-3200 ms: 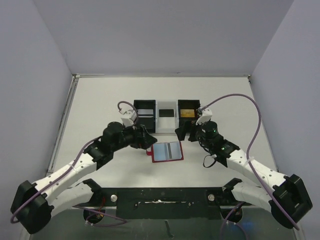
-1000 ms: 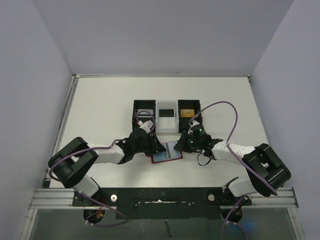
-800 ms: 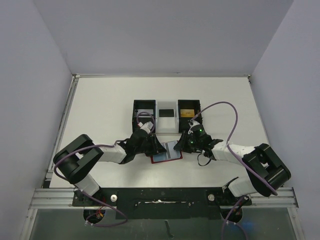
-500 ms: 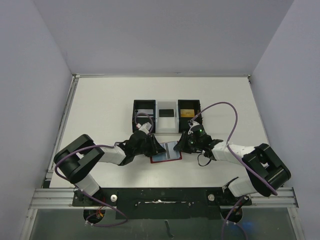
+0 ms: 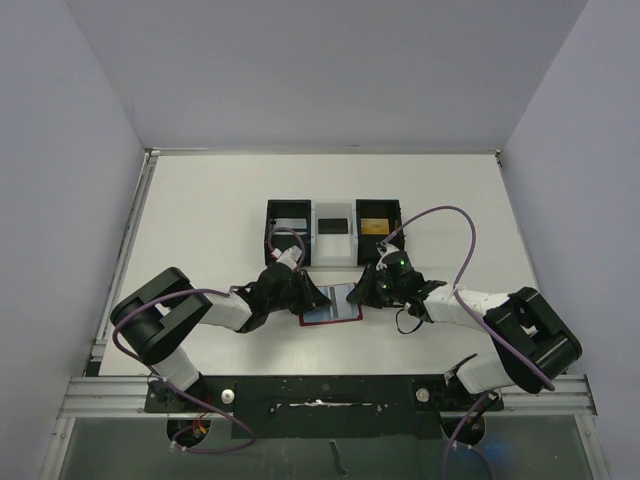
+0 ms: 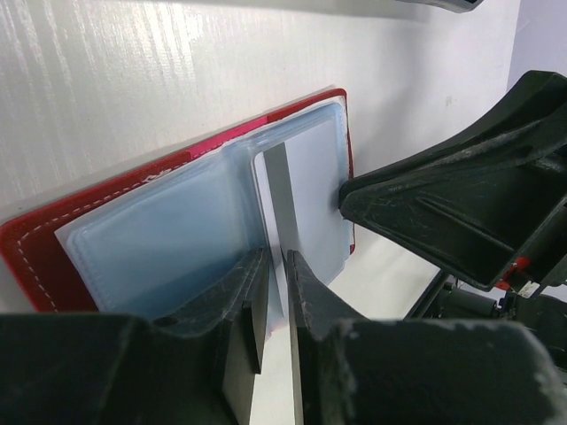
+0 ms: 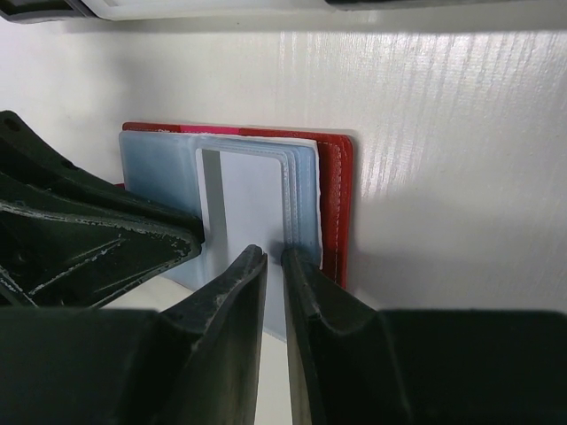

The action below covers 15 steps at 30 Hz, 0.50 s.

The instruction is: Take the credit cards out of the card holder

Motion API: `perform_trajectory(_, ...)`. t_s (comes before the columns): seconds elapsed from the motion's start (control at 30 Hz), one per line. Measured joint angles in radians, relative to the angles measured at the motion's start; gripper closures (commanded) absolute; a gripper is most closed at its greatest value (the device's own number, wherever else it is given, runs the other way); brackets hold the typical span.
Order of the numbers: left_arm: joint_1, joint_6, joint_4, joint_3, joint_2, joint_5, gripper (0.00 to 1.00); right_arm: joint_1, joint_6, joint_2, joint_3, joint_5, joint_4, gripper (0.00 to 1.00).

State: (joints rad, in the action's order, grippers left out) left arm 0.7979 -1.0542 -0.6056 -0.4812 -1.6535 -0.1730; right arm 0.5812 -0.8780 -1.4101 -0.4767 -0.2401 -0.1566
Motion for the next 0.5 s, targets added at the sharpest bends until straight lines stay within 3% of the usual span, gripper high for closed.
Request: perform_trajectory(0.5, 0.0, 0.024, 0.003, 0.0, 0.002, -0.018, 1.0, 0.0, 0.003, 0.003, 0.0, -0.001, 0.002, 0.81)
